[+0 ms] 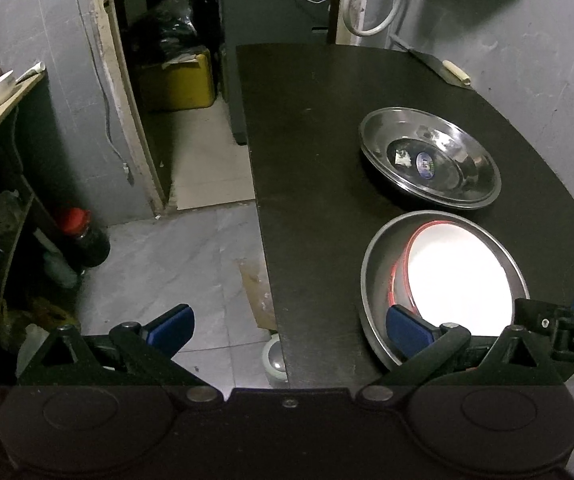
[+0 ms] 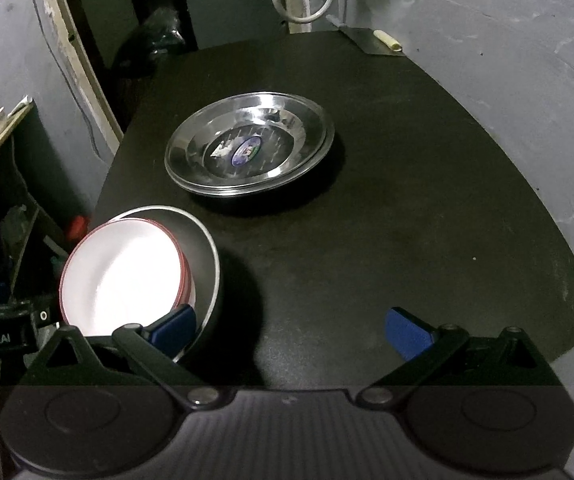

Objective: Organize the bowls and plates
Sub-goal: 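Move both grippers to the steel bowl's rim and close them on it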

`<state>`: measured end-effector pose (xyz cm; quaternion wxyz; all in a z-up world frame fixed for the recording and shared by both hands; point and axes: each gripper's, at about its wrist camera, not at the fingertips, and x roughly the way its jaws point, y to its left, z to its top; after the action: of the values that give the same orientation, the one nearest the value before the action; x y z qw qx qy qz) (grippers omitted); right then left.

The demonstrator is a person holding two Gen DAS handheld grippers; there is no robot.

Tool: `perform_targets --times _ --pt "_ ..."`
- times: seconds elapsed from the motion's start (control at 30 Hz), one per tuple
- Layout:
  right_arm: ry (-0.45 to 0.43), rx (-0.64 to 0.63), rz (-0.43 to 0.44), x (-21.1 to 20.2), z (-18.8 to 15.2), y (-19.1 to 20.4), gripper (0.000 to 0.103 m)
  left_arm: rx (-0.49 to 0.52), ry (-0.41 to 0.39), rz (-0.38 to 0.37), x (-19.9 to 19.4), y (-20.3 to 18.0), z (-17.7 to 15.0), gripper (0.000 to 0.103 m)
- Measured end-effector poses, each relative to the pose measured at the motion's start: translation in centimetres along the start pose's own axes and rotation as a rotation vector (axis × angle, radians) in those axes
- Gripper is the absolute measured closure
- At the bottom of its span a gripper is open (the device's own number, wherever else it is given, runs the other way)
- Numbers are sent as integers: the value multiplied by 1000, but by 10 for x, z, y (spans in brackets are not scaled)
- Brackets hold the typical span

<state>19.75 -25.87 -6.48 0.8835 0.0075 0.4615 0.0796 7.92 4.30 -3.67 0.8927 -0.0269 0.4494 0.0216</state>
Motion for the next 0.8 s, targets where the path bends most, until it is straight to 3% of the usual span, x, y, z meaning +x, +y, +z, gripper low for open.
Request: perform_targets --times 0.3,0.5,0.6,0.8 --pt "14 -31 -7 4 3 1 0 42 15 31 7 -7 2 3" --pt "6 -46 4 3 3 1 4 52 20 17 8 -9 3 10" --pt "-4 -51 36 1 3 0 16 54 17 0 7 -8 3 17" --pt "-7 -48 138 -4 4 0 46 22 22 -81 6 -6 4 41"
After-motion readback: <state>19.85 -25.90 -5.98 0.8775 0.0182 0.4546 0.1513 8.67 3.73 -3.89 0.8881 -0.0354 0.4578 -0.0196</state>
